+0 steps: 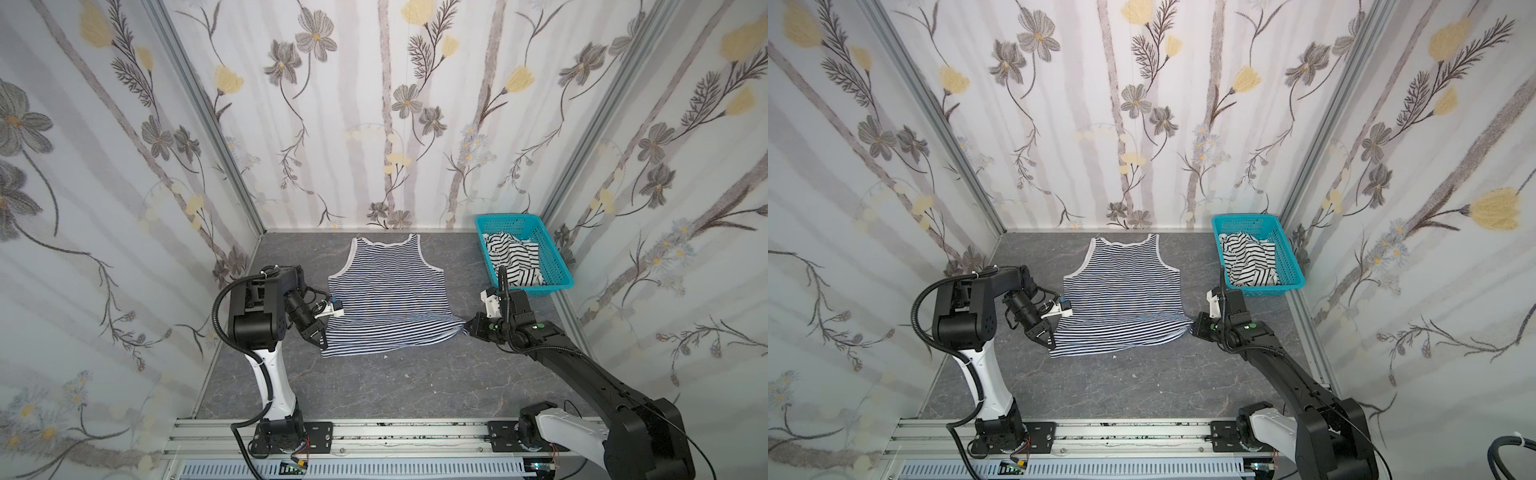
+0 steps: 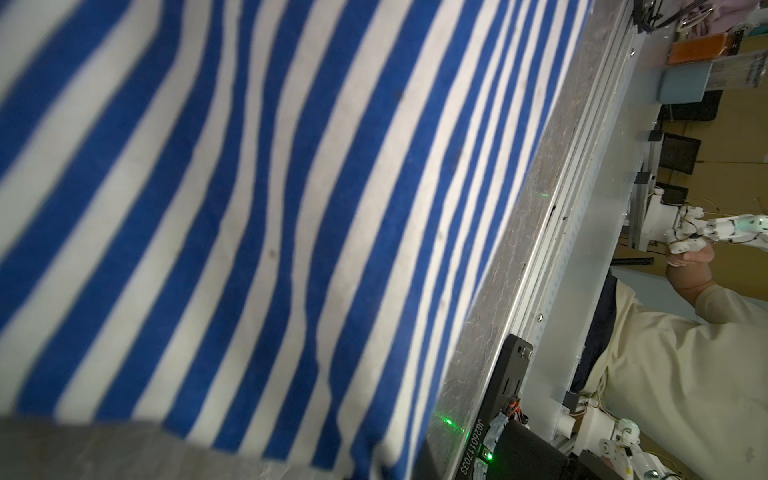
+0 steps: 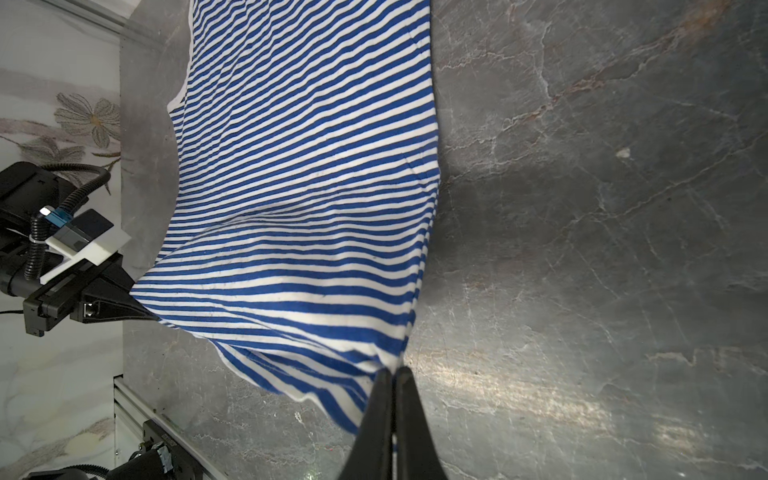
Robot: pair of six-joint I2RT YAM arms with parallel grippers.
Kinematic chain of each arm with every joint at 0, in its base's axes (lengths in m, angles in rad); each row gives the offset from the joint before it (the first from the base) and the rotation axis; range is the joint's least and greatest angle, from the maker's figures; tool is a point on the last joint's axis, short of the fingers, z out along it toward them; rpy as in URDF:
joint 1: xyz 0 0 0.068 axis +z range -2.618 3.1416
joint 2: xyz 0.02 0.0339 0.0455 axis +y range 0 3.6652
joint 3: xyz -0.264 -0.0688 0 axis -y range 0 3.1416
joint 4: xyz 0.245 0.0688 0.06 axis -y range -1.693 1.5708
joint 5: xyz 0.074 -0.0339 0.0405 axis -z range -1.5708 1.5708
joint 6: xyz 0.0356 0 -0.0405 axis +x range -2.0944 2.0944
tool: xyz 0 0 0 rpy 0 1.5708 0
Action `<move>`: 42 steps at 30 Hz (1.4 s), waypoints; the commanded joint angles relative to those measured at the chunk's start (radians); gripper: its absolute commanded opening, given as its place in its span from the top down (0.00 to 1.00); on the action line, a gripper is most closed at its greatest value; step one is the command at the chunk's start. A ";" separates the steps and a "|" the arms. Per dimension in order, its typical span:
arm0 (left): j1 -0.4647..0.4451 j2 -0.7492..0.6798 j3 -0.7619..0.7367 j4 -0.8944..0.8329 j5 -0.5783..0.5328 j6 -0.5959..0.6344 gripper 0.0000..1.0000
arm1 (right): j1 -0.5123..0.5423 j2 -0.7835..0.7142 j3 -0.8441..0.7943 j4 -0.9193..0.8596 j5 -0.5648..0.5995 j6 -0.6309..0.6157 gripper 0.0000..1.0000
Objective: Fold and stack the tank tops
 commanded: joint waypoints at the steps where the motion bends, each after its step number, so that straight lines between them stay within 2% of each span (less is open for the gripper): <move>1: -0.004 0.012 -0.002 -0.029 0.018 0.023 0.80 | 0.018 0.025 -0.014 0.017 0.021 -0.007 1.00; 3: -0.003 0.026 0.014 -0.028 0.059 -0.001 0.70 | 0.041 0.044 -0.017 0.031 0.033 0.002 1.00; 6: -0.003 0.025 0.052 -0.004 0.114 -0.046 0.70 | 0.066 0.061 -0.018 0.051 0.050 0.020 1.00; 9: -0.006 0.004 0.044 0.040 0.121 -0.081 0.63 | 0.070 0.064 -0.021 0.058 0.068 0.026 0.99; 12: -0.007 -0.015 0.027 0.089 0.103 -0.123 0.54 | 0.072 0.060 -0.030 0.062 0.072 0.030 0.93; 14: -0.009 -0.031 -0.032 0.129 0.074 -0.146 0.48 | 0.074 0.058 -0.037 0.064 0.080 0.033 0.85; 15: -0.008 -0.042 -0.056 0.159 0.058 -0.158 0.48 | 0.076 0.056 -0.040 0.063 0.086 0.032 0.79; 18: -0.002 -0.075 -0.104 0.231 0.027 -0.202 0.46 | 0.080 0.053 -0.046 0.052 0.115 0.032 0.71; 21: 0.017 -0.116 -0.109 0.306 -0.006 -0.266 0.48 | 0.085 0.033 -0.032 0.006 0.192 0.028 0.67; 25: 0.055 -0.168 -0.032 0.343 -0.013 -0.344 0.49 | 0.105 -0.011 0.006 -0.068 0.307 0.026 0.61; 27: 0.058 -0.191 0.005 0.371 -0.029 -0.379 0.48 | 0.123 -0.025 0.025 -0.085 0.324 0.033 0.58; 30: 0.051 -0.207 0.064 0.388 0.015 -0.416 0.47 | 0.184 -0.022 0.034 -0.041 0.302 0.059 0.57; 35: -0.020 -0.141 0.143 0.449 0.029 -0.505 0.46 | 0.308 0.091 0.073 0.029 0.305 0.119 0.57; 42: -0.132 0.042 0.324 0.634 -0.071 -0.668 0.46 | 0.338 0.213 0.046 0.138 0.317 0.168 0.59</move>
